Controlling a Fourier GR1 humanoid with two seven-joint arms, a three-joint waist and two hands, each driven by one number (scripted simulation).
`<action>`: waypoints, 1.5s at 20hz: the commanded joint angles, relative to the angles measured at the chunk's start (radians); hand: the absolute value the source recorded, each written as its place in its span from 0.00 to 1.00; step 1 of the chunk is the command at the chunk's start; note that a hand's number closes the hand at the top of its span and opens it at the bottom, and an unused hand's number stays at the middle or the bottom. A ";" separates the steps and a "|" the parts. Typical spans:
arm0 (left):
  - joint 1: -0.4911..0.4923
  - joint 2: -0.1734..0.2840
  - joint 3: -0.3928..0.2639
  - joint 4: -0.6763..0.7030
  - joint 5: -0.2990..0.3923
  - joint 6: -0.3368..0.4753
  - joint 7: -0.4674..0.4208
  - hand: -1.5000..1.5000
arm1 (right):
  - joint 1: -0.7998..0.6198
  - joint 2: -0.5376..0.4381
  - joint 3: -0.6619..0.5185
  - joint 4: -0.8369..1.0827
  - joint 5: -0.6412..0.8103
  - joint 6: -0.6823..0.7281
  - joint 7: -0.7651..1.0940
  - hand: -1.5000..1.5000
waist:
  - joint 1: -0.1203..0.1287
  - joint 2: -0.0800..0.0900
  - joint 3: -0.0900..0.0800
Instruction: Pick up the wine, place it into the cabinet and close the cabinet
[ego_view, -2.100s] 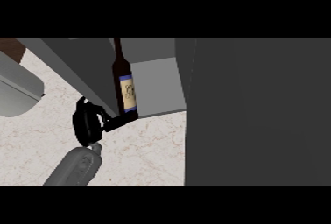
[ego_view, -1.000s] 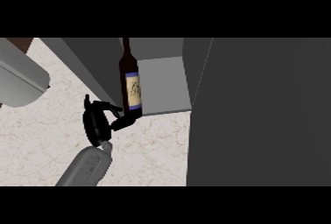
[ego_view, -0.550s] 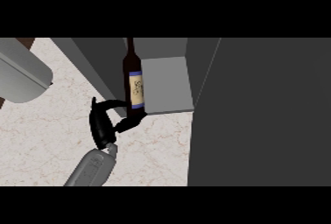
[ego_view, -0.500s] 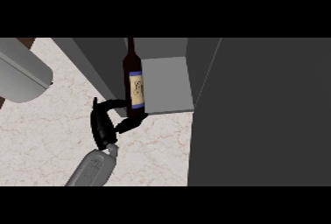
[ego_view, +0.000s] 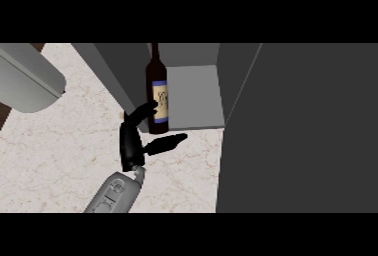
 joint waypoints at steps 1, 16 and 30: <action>-0.166 -0.037 -0.041 -0.130 0.048 -0.104 -0.108 0.00 | -0.001 -0.004 0.004 -0.072 0.008 -0.022 0.048 0.00 | 0.004 -0.016 0.007; 0.196 0.073 -0.139 -0.471 0.204 -0.306 -0.249 0.00 | 0.073 -0.030 0.002 -0.189 0.065 -0.088 0.100 0.00 | 0.062 -0.018 0.012; 0.372 0.288 0.034 -0.664 0.471 -0.674 -0.298 1.00 | 0.077 -0.197 0.048 -0.197 0.050 0.083 0.166 1.00 | 0.057 -0.016 0.012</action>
